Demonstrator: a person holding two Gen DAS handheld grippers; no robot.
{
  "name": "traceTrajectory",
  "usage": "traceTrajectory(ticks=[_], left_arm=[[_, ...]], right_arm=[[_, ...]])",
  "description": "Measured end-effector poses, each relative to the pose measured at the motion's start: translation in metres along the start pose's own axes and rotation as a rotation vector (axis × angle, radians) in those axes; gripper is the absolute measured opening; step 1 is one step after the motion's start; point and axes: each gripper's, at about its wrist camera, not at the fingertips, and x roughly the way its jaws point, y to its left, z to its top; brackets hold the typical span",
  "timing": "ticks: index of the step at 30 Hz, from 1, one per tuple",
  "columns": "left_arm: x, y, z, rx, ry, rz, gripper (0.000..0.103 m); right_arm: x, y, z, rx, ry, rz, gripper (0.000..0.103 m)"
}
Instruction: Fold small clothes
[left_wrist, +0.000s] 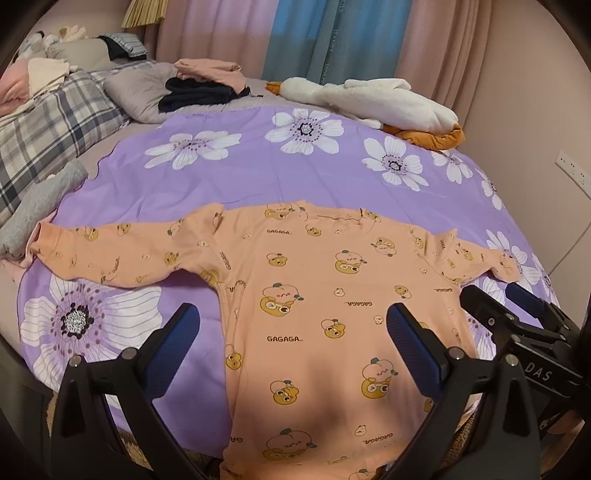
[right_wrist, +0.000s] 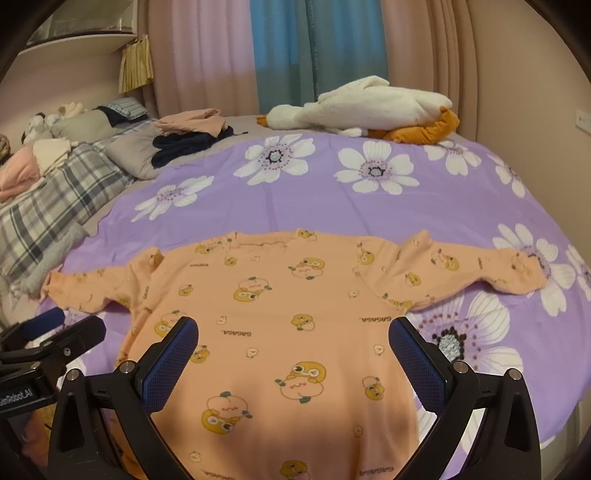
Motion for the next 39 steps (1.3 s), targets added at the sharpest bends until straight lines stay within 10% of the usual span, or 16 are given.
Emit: traceTrajectory(ticks=[39], left_arm=[[-0.001,-0.008,0.000,0.029,0.004,-0.025,0.096]], right_arm=[[-0.001,-0.007,0.001,0.016,-0.005,0.010,0.102]])
